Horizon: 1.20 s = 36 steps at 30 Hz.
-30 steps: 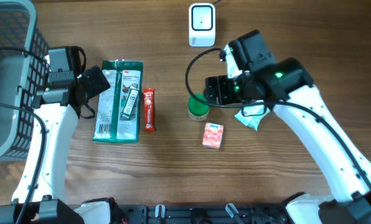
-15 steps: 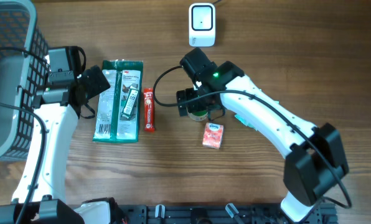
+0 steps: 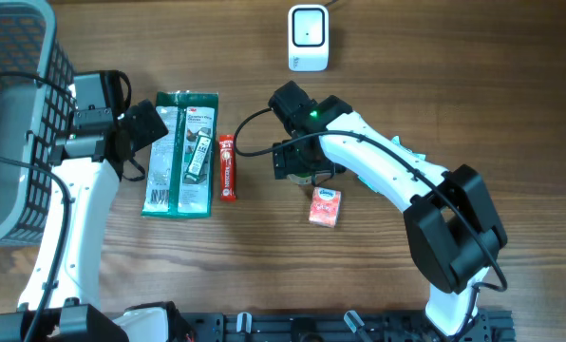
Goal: Scan the item barcode
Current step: 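Lower the right gripper onto the jar's green cap and grasp it, then lift the jar and tilt it sideways with the right gripper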
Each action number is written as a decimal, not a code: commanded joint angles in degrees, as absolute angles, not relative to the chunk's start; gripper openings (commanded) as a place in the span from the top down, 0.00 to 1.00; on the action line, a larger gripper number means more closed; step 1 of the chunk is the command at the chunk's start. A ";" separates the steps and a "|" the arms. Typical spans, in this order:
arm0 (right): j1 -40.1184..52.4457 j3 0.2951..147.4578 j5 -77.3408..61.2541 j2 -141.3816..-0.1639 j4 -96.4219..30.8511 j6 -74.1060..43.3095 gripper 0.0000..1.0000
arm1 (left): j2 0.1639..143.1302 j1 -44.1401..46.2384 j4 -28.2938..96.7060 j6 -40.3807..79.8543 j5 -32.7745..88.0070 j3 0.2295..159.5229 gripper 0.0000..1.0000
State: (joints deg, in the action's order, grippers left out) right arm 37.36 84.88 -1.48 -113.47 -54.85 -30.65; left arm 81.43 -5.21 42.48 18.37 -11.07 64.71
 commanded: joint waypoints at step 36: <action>34.04 86.30 -12.16 -91.46 -66.92 -31.68 0.96 | 81.12 -5.43 42.48 18.90 -10.98 64.88 0.00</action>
